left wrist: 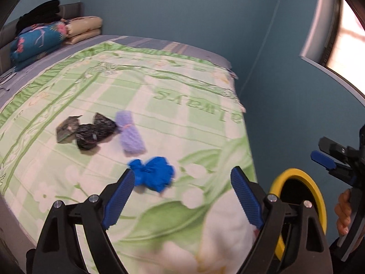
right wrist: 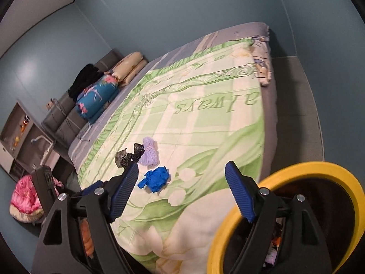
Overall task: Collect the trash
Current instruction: 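Move both open tools back toward the black bags and lavender mesh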
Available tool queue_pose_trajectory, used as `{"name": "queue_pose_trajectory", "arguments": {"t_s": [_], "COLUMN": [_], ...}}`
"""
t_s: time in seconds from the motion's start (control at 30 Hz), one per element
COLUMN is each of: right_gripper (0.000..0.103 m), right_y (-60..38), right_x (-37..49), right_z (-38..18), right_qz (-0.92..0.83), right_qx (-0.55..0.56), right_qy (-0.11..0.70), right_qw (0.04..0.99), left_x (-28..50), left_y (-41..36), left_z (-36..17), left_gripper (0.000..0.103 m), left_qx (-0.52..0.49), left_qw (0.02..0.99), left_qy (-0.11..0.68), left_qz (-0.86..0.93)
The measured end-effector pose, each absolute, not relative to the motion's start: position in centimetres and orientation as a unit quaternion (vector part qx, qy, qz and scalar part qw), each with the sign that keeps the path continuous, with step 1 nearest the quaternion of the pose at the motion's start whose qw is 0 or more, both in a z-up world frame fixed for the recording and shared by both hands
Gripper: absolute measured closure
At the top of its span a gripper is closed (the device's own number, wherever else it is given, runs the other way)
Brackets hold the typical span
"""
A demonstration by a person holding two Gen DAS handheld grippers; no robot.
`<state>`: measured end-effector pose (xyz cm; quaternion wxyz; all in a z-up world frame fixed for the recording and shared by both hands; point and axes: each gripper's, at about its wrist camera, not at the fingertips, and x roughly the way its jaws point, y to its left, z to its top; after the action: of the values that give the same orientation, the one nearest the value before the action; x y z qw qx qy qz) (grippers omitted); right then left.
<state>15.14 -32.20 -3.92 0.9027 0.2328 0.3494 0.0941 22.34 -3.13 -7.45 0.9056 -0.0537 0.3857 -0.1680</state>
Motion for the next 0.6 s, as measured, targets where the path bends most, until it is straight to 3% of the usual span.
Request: {"name": "queue_pose_trajectory", "arguments": {"t_s": [0.6], "right_gripper": [0.028], "right_y": [-22.2], "right_x": [24.0], "right_z": [-8.8], "right_qz": [0.154], "right_qx": [0.134], "right_qy": [0.438], "right_qw": [0.876], "left_x": [31.9], "left_y": [5.1], "left_z": [-13.2], "left_gripper": [0.020], "left_qx": [-0.092], "left_qw": [0.888], "left_qy": [0.446], "left_qz": [-0.070]}}
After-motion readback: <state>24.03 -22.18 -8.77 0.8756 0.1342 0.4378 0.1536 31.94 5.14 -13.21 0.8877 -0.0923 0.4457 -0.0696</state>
